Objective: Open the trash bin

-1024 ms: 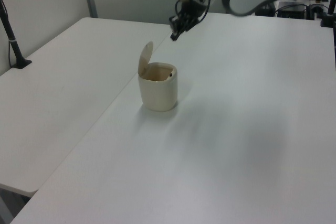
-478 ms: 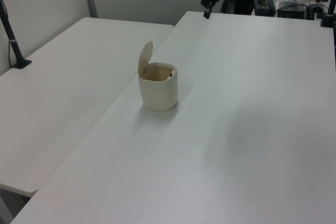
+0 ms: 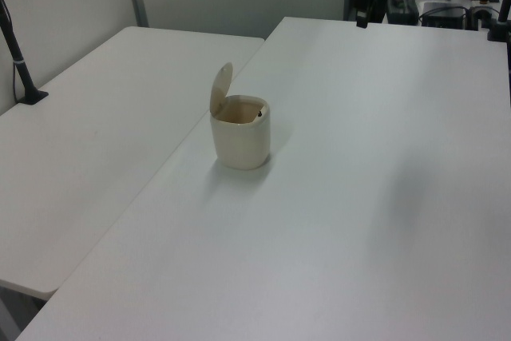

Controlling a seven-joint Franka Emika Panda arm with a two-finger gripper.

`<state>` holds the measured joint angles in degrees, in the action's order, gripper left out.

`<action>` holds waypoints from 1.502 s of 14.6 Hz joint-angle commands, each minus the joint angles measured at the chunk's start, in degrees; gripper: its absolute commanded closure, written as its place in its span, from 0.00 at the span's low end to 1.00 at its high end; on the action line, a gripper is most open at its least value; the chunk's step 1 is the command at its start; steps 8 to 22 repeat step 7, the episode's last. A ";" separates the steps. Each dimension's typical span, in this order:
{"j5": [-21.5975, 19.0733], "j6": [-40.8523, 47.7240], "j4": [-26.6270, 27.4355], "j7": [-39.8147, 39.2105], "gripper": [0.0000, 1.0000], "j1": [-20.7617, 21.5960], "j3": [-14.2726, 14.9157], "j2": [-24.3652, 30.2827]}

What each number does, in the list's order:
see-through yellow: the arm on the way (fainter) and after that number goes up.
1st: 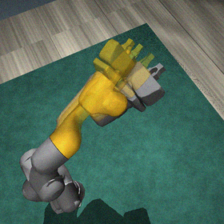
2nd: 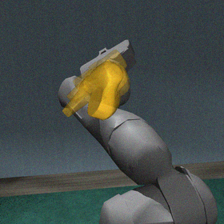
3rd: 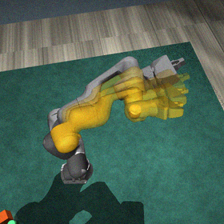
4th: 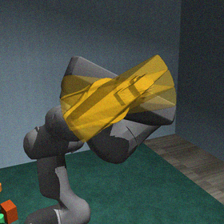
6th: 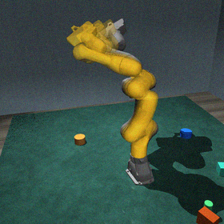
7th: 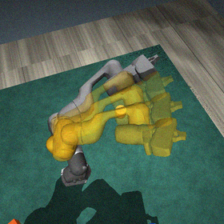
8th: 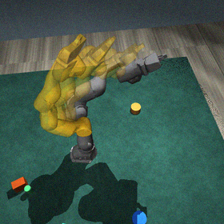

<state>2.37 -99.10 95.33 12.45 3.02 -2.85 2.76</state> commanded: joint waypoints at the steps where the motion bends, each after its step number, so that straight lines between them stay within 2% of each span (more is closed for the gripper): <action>1: -2.11 0.13 1.79 -11.99 0.00 -3.27 -0.05 1.29; 22: -2.11 0.04 1.09 -13.15 0.00 -2.84 -0.14 0.49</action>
